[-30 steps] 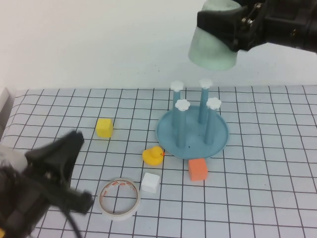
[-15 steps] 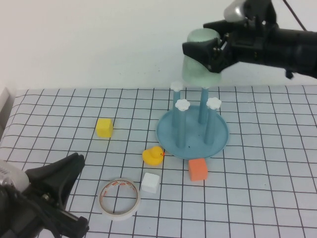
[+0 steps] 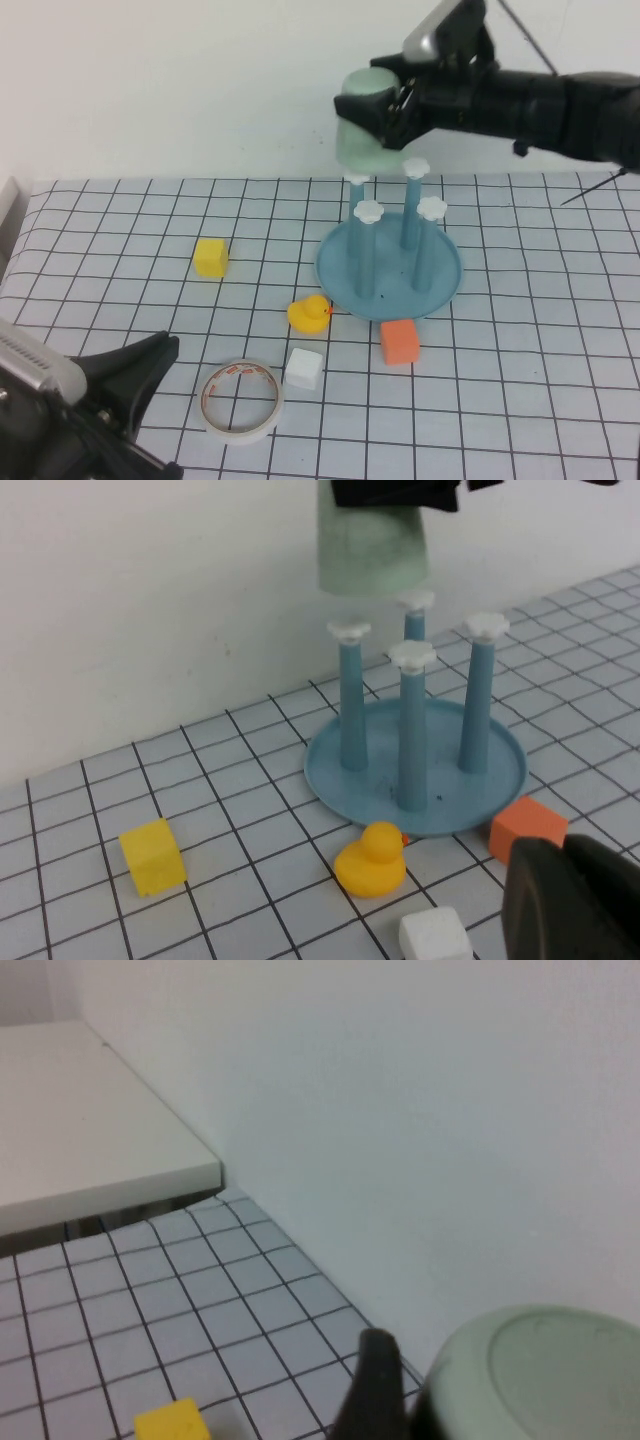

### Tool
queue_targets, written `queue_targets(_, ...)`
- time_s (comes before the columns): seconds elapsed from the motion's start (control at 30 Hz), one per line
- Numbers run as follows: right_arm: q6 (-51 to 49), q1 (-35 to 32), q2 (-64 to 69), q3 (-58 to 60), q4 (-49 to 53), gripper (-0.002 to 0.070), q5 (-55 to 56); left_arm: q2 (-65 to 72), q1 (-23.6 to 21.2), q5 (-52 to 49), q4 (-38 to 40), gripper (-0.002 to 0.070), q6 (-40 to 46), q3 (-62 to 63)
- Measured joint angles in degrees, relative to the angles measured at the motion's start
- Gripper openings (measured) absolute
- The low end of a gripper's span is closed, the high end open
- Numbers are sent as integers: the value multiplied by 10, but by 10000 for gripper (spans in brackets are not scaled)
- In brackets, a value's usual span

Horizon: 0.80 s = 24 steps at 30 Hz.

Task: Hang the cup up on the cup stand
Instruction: Place the cup on the cup holder

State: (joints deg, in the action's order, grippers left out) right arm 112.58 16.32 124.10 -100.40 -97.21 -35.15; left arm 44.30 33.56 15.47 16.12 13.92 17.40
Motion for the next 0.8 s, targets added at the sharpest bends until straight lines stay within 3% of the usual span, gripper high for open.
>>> queue_targets(0.43, 91, 19, 58, -14, 0, 569, 34, 0, 0, -9, -2, -1, 7, 0)
queue_targets(0.8, 23, 24, 87, -43, -1, 608, 66, 0, 0, -11, -2, -1, 14, 0)
